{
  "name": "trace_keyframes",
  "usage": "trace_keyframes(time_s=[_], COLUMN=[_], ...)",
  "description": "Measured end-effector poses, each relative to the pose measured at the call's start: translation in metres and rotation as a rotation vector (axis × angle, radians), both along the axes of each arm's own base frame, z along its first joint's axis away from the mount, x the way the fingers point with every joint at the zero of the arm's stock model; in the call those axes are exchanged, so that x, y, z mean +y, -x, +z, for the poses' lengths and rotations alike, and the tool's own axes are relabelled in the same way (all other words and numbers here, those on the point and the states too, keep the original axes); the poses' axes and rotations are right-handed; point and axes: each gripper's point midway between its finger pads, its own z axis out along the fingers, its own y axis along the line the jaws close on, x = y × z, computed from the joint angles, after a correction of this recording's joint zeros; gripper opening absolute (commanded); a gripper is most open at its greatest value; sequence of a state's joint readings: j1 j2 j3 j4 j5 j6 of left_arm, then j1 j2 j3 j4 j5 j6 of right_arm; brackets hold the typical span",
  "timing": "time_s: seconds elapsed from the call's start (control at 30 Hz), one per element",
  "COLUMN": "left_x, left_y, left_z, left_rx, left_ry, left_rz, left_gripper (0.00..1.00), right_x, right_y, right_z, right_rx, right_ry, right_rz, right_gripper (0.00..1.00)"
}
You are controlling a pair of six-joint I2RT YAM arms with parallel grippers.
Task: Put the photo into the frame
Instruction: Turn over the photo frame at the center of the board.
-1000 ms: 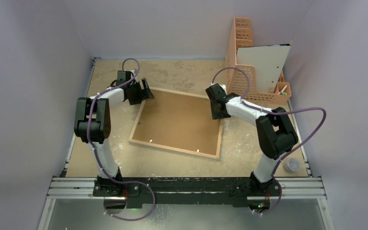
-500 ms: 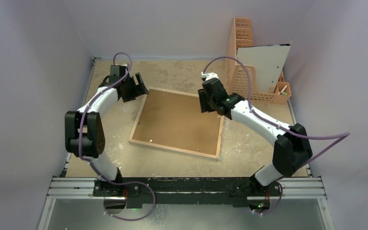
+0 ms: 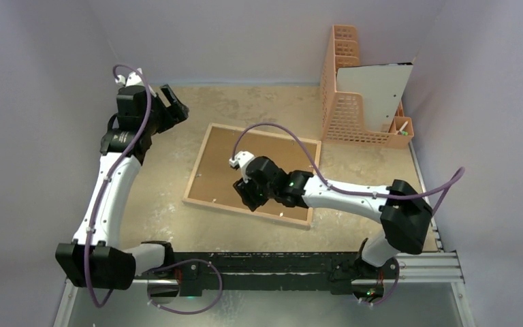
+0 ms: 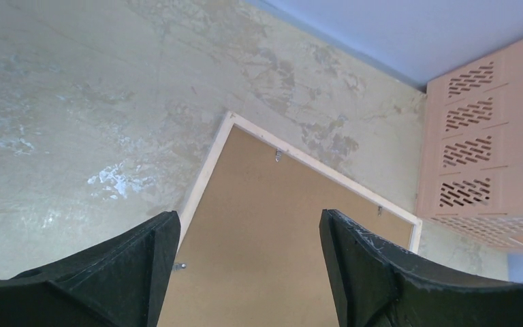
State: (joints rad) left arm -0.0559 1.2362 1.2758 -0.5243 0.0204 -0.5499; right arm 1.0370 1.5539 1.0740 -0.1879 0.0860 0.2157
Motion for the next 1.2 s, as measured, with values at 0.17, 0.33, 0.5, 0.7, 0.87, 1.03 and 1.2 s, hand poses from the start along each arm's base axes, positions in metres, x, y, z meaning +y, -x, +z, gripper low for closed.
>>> trace_keyframes(time_s=[0.17, 0.33, 0.5, 0.7, 0.87, 1.03, 1.2], left_x=[0.003, 0.004, 0.003, 0.001, 0.000, -0.005, -0.004], left_y=[0.016, 0.020, 0.023, 0.020, 0.019, 0.027, 0.064], left_z=[0.027, 0.029, 0.022, 0.017, 0.015, -0.003, -0.067], left_rx=[-0.051, -0.043, -0.013, 0.003, 0.010, 0.029, 0.194], left_ry=[0.002, 0.002, 0.003, 0.005, 0.008, 0.033, 0.059], left_rz=[0.018, 0.019, 0.011, 0.005, 0.000, -0.022, 0.011], left_gripper=[0.79, 0.79, 0.79, 0.79, 0.79, 0.80, 0.82], right_x=[0.019, 0.028, 0.028, 0.033, 0.034, 0.045, 0.052], right_y=[0.022, 0.040, 0.039, 0.033, 0.027, 0.032, 0.038], right_z=[-0.030, -0.073, -0.084, -0.084, -0.082, -0.079, -0.072], right_rx=[-0.004, 0.011, -0.019, -0.041, -0.057, -0.043, -0.014], right_ry=[0.092, 0.213, 0.253, 0.261, 0.276, 0.250, 0.222], right_rz=[0.114, 0.209, 0.228, 0.224, 0.225, 0.255, 0.258], right_gripper=[0.58, 0.57, 0.50, 0.28, 0.07, 0.03, 0.01])
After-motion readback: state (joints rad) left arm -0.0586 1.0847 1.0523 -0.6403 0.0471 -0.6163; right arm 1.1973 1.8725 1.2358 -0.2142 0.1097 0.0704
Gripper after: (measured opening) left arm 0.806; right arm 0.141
